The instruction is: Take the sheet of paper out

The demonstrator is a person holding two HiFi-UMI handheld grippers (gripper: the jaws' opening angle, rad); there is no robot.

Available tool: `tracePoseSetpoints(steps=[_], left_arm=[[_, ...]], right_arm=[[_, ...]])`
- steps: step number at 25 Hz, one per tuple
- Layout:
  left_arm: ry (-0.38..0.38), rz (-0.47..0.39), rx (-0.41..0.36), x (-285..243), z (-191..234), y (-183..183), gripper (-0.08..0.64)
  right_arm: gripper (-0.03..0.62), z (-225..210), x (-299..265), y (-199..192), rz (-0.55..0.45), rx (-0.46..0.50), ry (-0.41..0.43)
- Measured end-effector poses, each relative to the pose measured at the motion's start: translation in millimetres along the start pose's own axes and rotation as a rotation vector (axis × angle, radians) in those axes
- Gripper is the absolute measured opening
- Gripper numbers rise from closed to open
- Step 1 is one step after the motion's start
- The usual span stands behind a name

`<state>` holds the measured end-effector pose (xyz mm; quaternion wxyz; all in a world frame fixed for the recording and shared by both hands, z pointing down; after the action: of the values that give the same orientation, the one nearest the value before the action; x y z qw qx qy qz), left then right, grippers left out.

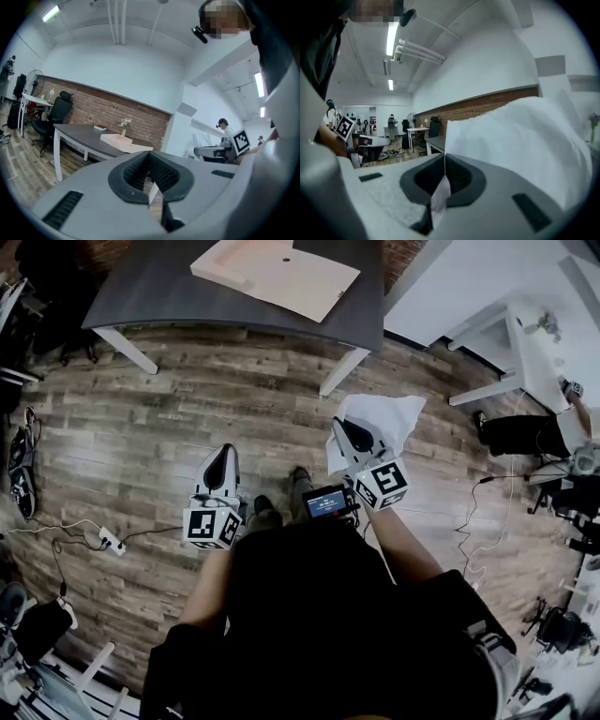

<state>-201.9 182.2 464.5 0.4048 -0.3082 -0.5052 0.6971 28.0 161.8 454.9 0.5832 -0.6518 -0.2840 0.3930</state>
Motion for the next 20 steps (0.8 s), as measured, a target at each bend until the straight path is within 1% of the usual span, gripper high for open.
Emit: tracePoseSetpoints(steps=[5,9,12,16,20], left_arm=[[-0.041,0.019,0.017,19,1,-11,-0.015],[-0.074,0.047,0.018,23,-8,-20,-0.015],[-0.083,0.053,0.014,20,-17,-18,-0.015],[-0.089,0.043,0.004,13,-31,-8,-0.015],[-0.112,0.037,0.002,3,-56,-4,-0.015]], right_arm=[[0.003,23,16,-6,-0.011,-0.034,-0.031],[0.003,30,24,-15,-0.006,-0.038,-0.038],[0.003,27,26,-16,-0.018,-0.053,-0.034],[0.003,20,26,-9,-0.045,-0.059,-0.016],[0.003,9,33,0,-0.071,-0.049,-0.002]])
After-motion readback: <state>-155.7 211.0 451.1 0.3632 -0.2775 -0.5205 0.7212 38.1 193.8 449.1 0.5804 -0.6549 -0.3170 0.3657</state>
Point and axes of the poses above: the fingertips, and each gripper's own axes: x backward along the fingers, z to its left, y out of its top, the point moved 1 cm from there along x, backward along the fingers, and after that the axes turned 4 degrees about -z, right-handed, at the moved point
